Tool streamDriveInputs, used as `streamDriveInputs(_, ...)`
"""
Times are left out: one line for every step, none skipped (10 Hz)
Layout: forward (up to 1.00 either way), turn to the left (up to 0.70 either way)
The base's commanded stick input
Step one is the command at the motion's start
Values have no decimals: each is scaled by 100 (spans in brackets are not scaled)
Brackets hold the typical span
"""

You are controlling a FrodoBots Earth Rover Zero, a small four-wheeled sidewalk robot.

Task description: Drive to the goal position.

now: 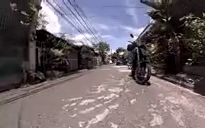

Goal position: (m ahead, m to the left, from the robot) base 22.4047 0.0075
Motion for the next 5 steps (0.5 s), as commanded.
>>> streamDriveInputs(85, 0)
streamDriveInputs(85, 0)
streamDriveInputs(85, 0)
streamDriveInputs(85, 0)
streamDriveInputs(85, 0)
